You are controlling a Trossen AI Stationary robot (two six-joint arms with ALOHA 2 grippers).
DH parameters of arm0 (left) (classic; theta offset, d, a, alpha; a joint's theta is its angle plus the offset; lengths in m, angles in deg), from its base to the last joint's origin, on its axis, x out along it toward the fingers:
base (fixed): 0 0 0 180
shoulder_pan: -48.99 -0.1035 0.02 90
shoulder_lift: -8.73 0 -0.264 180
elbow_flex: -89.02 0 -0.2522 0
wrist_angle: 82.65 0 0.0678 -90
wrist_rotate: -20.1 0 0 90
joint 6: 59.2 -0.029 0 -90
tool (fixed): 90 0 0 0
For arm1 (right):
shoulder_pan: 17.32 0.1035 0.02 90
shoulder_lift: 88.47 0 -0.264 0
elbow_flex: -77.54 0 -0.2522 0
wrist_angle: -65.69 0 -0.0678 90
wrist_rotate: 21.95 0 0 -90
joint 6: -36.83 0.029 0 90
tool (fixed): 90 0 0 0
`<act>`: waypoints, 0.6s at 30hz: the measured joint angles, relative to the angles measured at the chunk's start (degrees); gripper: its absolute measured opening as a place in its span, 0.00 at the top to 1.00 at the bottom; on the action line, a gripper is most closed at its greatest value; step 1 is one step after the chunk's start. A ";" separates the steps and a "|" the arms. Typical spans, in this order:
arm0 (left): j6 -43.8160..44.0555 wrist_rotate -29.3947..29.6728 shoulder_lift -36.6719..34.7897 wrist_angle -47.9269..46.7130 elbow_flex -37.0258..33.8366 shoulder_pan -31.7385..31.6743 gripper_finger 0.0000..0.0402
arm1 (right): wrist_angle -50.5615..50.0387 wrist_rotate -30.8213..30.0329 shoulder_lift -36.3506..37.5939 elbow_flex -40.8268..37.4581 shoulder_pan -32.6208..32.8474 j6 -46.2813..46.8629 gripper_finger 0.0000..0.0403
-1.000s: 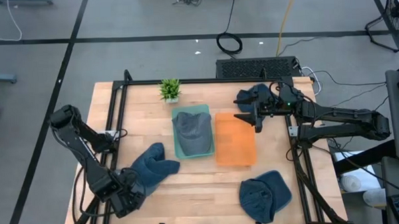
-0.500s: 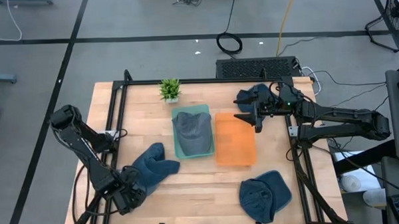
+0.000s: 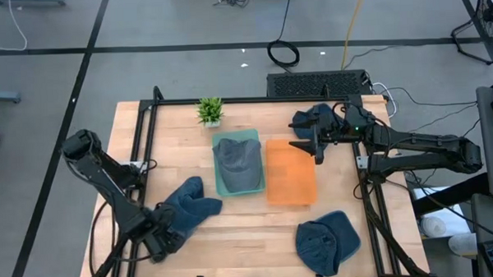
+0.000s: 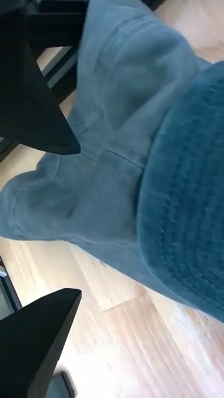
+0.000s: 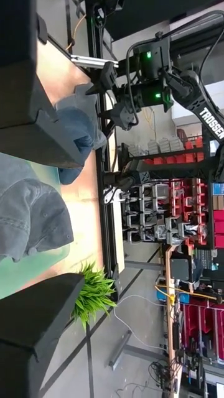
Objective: Pick & Place hat
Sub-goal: Put the gray cap into the green bin
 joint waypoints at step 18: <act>0.18 -3.03 0.00 4.29 0.00 -0.78 0.06 | -0.01 0.03 0.00 0.00 0.00 4.26 0.31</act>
